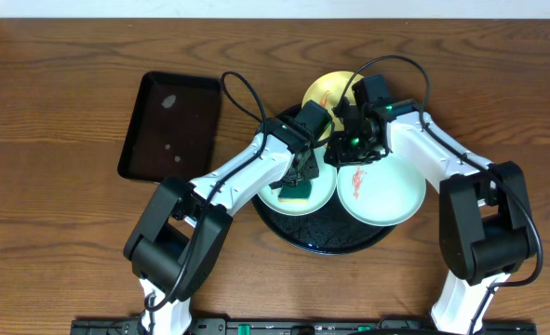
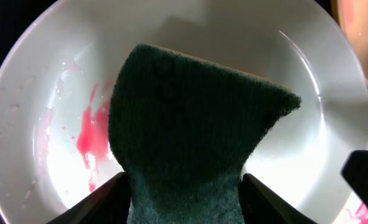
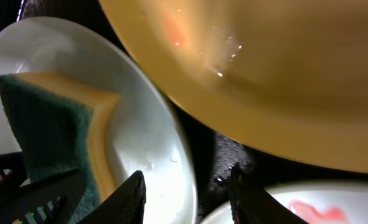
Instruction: Clean dirty plates on tray and stack at the side
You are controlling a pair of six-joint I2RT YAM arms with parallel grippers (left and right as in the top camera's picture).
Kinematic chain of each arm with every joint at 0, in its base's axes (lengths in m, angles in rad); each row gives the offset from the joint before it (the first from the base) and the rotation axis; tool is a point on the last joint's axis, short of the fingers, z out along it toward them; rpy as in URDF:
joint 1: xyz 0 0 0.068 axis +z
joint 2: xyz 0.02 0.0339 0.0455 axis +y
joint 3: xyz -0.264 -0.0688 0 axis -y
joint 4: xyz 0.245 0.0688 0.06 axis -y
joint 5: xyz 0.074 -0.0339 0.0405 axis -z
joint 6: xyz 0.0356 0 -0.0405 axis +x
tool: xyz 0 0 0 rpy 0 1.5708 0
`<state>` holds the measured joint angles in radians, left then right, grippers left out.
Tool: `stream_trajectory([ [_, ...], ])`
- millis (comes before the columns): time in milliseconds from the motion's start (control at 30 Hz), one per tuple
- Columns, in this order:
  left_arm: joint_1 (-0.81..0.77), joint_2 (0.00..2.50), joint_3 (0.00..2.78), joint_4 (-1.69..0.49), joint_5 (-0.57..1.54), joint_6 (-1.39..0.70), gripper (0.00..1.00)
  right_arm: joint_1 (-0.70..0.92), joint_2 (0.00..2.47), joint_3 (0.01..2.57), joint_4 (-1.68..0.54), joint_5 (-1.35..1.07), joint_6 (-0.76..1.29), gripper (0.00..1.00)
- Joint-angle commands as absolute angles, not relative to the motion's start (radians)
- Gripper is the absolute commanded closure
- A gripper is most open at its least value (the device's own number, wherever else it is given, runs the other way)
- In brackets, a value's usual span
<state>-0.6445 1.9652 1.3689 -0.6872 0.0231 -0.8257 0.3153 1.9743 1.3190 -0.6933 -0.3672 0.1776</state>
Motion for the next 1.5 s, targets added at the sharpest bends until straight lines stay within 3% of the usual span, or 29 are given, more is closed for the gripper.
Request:
stream_trajectory([
  [0, -0.647, 1.958, 1.375, -0.690, 0.018, -0.817, 0.43, 0.334, 1.983, 1.312, -0.687, -0.367, 0.167, 0.59],
  [200, -0.648, 1.958, 1.375, -0.691, 0.018, -0.817, 0.43, 0.337, 1.983, 1.312, -0.687, -0.339, 0.167, 0.59],
  [333, -0.648, 1.958, 1.375, -0.691, 0.018, -0.817, 0.43, 0.338, 1.983, 1.312, -0.688, -0.310, 0.167, 0.68],
  [667, -0.648, 1.958, 1.375, -0.690, 0.018, -0.817, 0.43, 0.349, 2.014, 1.312, -0.691, -0.289, 0.167, 0.70],
  [767, -0.648, 1.958, 1.375, -0.690, 0.018, -0.817, 0.43, 0.352, 2.027, 1.312, -0.690, -0.288, 0.167, 0.76],
  [900, -0.648, 1.958, 1.375, -0.690, 0.018, -0.817, 0.44, 0.352, 2.032, 1.312, -0.690, -0.288, 0.176, 0.91],
  [967, -0.648, 1.958, 1.375, -0.690, 0.018, -0.817, 0.48, 0.352, 2.032, 1.312, -0.688, -0.289, 0.179, 0.96],
  [1067, -0.648, 1.958, 1.375, -0.690, 0.019, -0.817, 0.53, 0.352, 2.032, 1.312, -0.689, -0.289, 0.179, 0.96],
  [1367, -0.648, 1.958, 1.375, -0.677, 0.090, -0.816, 0.54, 0.352, 2.032, 1.312, -0.689, -0.289, 0.179, 0.95],
  [1467, -0.648, 1.958, 1.375, -0.677, 0.090, -0.816, 0.58, 0.352, 2.032, 1.312, -0.691, -0.289, 0.179, 0.94],
])
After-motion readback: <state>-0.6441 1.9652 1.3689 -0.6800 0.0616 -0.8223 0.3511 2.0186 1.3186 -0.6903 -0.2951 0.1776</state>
